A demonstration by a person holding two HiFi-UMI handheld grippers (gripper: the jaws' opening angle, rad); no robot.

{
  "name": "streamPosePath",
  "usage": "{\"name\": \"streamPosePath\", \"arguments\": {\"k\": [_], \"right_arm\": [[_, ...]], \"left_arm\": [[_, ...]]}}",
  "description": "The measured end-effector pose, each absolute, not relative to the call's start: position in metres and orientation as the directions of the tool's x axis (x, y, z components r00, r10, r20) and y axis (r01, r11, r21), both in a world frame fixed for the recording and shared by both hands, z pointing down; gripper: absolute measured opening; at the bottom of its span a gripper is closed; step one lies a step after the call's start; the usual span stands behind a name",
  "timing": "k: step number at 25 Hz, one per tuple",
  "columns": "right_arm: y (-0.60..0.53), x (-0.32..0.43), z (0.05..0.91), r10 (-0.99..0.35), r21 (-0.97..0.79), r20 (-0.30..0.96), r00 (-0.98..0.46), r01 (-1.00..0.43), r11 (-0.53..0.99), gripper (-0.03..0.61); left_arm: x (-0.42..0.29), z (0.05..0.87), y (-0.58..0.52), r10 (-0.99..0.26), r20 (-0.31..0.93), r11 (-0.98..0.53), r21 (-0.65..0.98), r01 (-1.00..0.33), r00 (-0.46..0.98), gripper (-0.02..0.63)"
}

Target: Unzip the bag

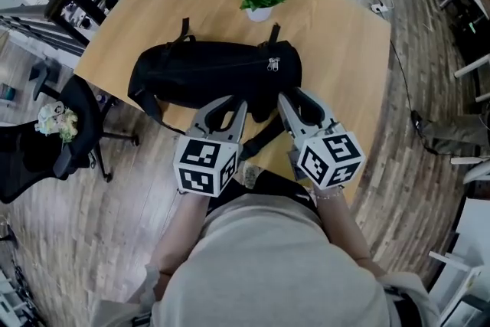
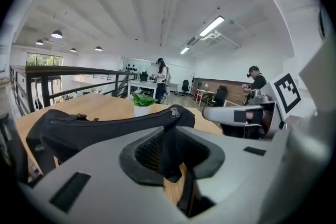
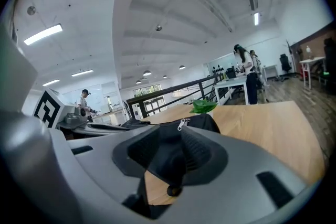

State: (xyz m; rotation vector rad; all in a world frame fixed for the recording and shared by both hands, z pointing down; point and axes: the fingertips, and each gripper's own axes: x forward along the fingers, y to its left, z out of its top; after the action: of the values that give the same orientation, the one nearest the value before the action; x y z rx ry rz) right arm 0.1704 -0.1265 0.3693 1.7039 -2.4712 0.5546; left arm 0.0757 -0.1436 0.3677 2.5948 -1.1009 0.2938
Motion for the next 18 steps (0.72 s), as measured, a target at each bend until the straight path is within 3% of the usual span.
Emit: {"name": "streamPosePath", "arguments": {"k": [18], "right_arm": [[-0.149,0.201,0.388,-0.912,-0.293,0.3,-0.279,-0.937,0.19,0.133]], "left_arm": [[0.123,0.378,-0.175,-0.581,0.358,-0.778,0.019,-0.628,0.731,0.075]]}}
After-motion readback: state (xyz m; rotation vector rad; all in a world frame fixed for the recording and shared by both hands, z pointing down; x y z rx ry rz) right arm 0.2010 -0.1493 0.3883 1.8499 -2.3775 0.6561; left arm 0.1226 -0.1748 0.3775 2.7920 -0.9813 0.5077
